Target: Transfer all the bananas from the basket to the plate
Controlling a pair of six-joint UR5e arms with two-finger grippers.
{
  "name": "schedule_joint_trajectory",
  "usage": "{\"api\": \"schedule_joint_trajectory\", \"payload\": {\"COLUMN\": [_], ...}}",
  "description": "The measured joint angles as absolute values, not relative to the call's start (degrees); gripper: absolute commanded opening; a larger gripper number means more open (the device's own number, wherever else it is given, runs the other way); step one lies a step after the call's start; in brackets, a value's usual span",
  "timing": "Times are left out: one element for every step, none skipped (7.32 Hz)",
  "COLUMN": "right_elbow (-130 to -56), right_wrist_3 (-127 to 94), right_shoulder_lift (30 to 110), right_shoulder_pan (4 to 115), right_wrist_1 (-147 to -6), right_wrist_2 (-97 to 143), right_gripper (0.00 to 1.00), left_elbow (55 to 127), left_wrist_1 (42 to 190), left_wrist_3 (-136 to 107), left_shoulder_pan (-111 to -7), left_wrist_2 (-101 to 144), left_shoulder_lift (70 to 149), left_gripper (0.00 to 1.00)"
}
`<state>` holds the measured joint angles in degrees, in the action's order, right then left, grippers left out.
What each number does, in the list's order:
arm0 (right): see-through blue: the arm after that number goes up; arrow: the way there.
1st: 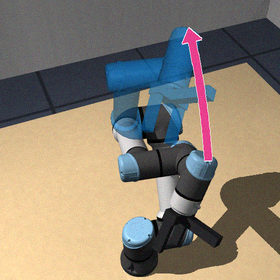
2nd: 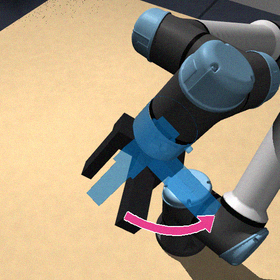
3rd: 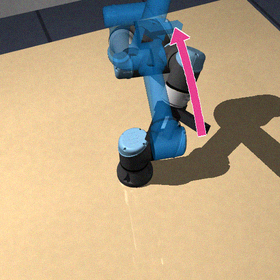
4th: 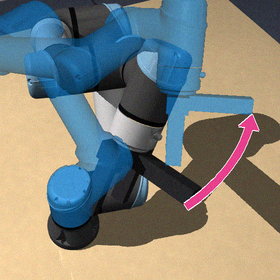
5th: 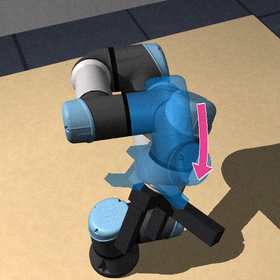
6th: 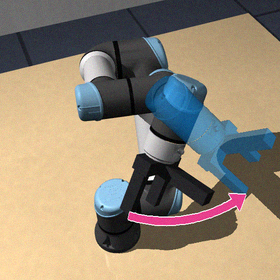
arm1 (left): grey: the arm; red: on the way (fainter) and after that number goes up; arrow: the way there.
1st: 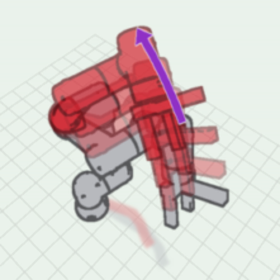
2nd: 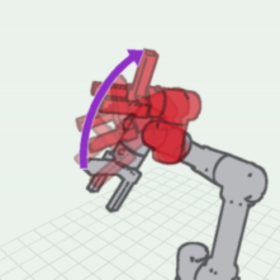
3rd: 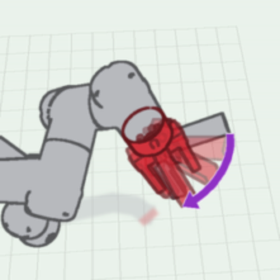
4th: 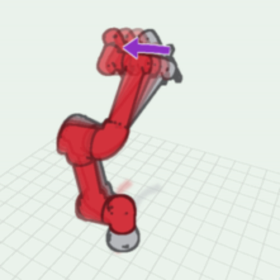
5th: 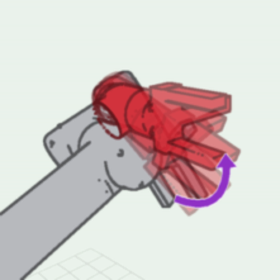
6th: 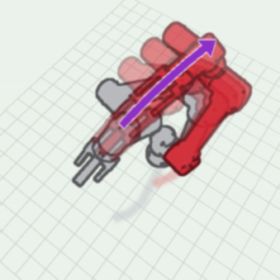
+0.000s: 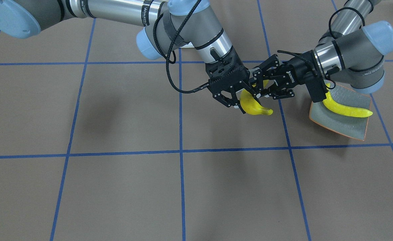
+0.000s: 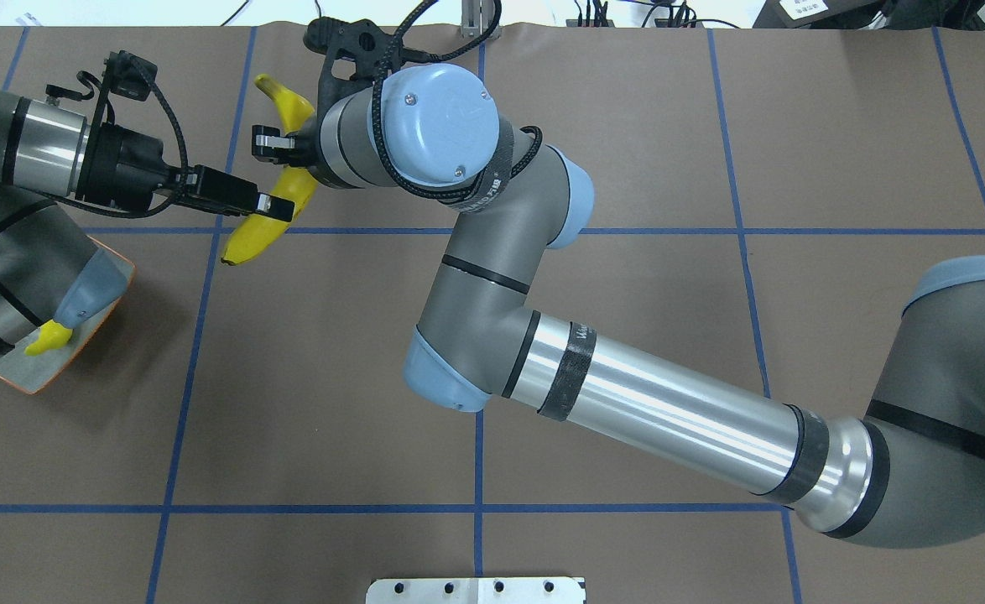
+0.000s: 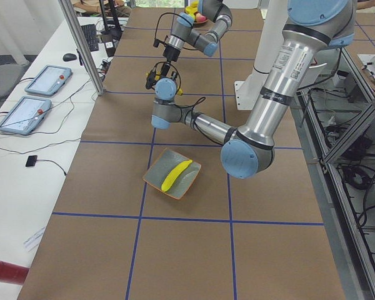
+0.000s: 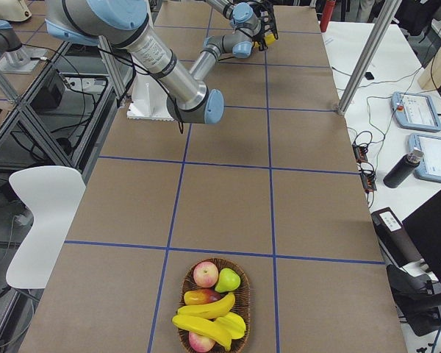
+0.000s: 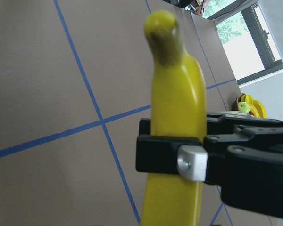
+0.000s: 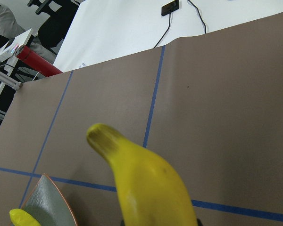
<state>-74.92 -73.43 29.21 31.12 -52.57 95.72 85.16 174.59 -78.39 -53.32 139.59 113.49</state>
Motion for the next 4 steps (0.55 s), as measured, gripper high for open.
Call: {"api": "schedule_joint_trajectory", "payload": {"right_elbow": [-75.1, -75.66, -76.99, -79.66], "right_wrist_3": [-73.45, -73.52, -73.62, -73.69], "right_shoulder_lift": [29.43, 29.58, 30.15, 31.97], "right_shoulder_pan": [31.1, 31.26, 31.59, 32.16], "right_wrist_1": [-52.06, -51.81, -51.77, -51.91], "right_wrist_2": [95.74, 95.7, 95.76, 95.88], "right_gripper": [1.0, 1.0, 1.0, 1.0], "left_elbow": [85.06, 84.85, 84.8, 84.61], "left_wrist_1": [174.58, 174.48, 174.33, 174.15], "left_wrist_3": [-78.49, -78.55, -78.56, -78.57], "left_shoulder_pan": [-53.31, -53.33, -53.37, -53.46], "left_wrist_2": [139.66, 139.79, 139.87, 139.9], "left_shoulder_lift": [113.37, 113.07, 112.89, 112.48], "left_gripper": [0.0, 0.0, 0.0, 0.0]}}
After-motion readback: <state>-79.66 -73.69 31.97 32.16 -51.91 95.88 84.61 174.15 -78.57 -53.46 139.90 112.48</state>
